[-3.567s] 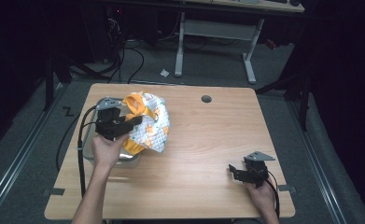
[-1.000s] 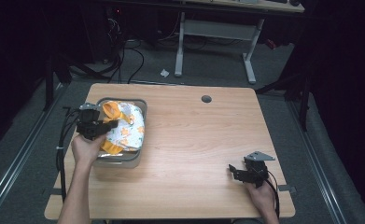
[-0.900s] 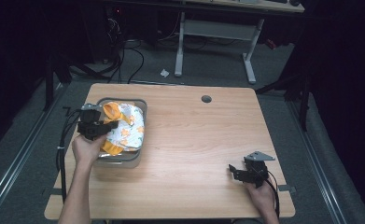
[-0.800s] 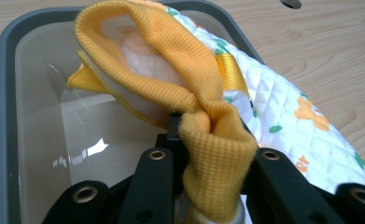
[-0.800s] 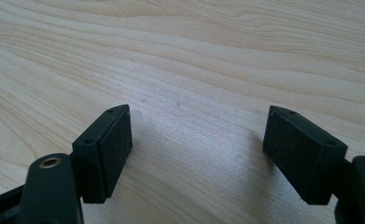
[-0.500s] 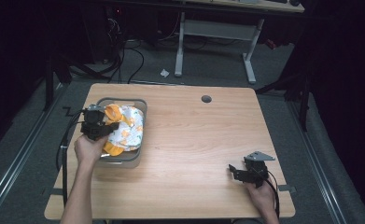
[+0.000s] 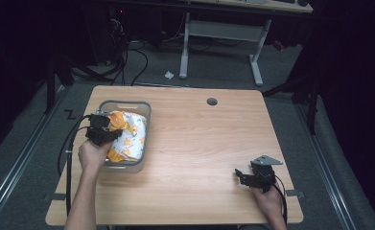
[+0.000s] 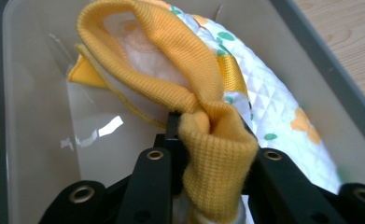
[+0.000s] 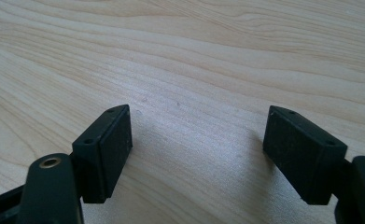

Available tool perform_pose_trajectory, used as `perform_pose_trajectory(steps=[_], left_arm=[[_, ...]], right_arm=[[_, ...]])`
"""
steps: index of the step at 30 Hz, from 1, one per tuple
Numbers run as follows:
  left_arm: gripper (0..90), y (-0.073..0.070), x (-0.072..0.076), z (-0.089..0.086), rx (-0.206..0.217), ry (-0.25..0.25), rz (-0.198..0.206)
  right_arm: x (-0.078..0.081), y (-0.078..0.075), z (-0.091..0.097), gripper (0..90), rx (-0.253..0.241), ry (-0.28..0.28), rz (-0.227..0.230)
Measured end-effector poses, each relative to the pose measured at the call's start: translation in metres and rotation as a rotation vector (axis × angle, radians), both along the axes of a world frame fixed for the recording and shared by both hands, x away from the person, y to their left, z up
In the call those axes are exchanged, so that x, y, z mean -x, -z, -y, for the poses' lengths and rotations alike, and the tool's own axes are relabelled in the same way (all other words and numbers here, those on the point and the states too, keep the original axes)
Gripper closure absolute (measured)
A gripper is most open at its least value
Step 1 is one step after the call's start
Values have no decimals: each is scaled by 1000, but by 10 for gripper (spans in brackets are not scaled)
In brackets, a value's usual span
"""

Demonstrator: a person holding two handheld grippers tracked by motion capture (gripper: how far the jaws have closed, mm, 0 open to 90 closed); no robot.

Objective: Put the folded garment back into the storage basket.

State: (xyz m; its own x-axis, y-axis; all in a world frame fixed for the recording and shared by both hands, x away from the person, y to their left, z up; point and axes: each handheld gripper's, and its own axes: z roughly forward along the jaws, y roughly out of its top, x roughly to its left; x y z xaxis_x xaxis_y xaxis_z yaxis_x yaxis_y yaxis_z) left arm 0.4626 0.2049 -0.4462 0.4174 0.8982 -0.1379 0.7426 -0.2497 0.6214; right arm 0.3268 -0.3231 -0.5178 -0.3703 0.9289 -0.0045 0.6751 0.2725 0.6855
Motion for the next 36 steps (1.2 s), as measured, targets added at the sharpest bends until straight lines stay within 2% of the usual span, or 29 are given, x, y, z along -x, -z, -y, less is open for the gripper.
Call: perform_pose_trajectory(steps=[4,7,11,14,16,18,24,28,36], left_arm=[[708,5,0,-4,-1,-23,-25],[660,3,1,-3,-20,-42,-13],[508,-2,4,-4,-22,-73,14],[479,-11,10,-4,-8,-91,68],[456,-17,13,-4,5,-88,91],[445,-23,16,-3,1,-82,107],[427,-35,22,6,23,-52,146],[403,-39,26,13,47,-39,175],[390,-43,35,29,49,1,203]], right_arm=[[0,0,0,242,0,0,0],[0,0,0,242,0,0,0],[0,0,0,242,0,1,0],[0,0,0,242,0,1,0],[0,0,0,242,0,1,0],[0,0,0,242,0,1,0],[0,0,0,242,-1,2,-1],[0,0,0,242,0,1,0],[0,0,0,242,1,2,0]])
